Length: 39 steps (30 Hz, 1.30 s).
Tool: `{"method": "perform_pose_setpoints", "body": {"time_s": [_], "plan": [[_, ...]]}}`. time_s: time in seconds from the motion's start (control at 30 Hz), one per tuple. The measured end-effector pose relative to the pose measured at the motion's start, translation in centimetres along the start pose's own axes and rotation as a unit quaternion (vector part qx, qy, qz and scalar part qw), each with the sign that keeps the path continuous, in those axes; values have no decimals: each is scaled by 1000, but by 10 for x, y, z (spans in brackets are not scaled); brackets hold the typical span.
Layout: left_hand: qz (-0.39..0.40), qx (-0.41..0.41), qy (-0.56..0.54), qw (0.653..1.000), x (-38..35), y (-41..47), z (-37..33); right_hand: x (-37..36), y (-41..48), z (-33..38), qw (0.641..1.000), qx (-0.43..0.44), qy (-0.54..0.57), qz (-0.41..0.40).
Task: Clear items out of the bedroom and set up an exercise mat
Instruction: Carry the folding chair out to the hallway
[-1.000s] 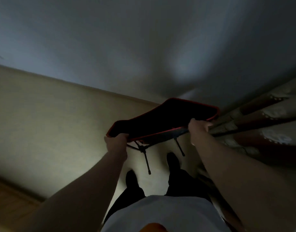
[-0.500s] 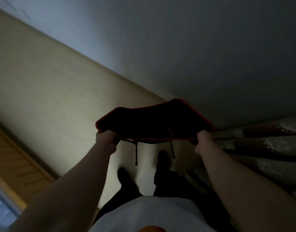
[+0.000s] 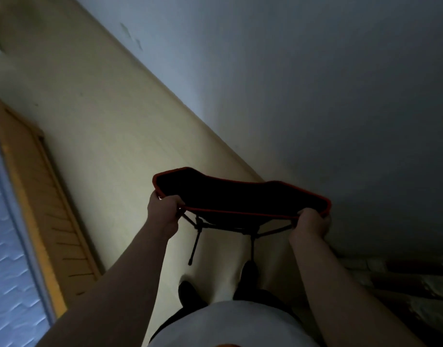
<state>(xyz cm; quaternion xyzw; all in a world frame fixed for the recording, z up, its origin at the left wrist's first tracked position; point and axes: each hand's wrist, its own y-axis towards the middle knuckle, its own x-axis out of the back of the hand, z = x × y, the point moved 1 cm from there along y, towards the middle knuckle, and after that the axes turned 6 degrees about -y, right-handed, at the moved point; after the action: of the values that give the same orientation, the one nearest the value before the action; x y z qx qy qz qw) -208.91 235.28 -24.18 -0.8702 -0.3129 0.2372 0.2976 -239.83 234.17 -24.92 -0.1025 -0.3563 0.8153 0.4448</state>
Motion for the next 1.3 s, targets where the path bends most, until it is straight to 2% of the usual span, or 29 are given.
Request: {"method": "perform_pose_setpoints", "body": {"time_s": [0.17, 0.3, 0.53, 0.73, 0.97, 1.07, 1.3], "plan": [[-39, -55, -107, 992, 36, -18, -60, -47, -74, 18, 997, 46, 5, 61], [-80, -86, -205, 972, 73, -33, -105, -84, -135, 22, 989, 76, 13, 129], [-70, -146, -293, 942, 143, -59, -180, -131, -231, 20, 956, 78, 91, 269], [-43, -188, -337, 921, 182, -62, -236, -164, -293, 20, 916, 67, 119, 378], [-33, -249, -377, 892, 207, -50, -295, -215, -337, 22, 878, 54, 86, 469], [-44, -257, -403, 878, 213, -27, -316, -255, -349, 21, 855, 40, 71, 512], [-71, -267, -417, 866, 213, 50, -382, -381, -363, 28, 831, 6, 25, 556]]}}
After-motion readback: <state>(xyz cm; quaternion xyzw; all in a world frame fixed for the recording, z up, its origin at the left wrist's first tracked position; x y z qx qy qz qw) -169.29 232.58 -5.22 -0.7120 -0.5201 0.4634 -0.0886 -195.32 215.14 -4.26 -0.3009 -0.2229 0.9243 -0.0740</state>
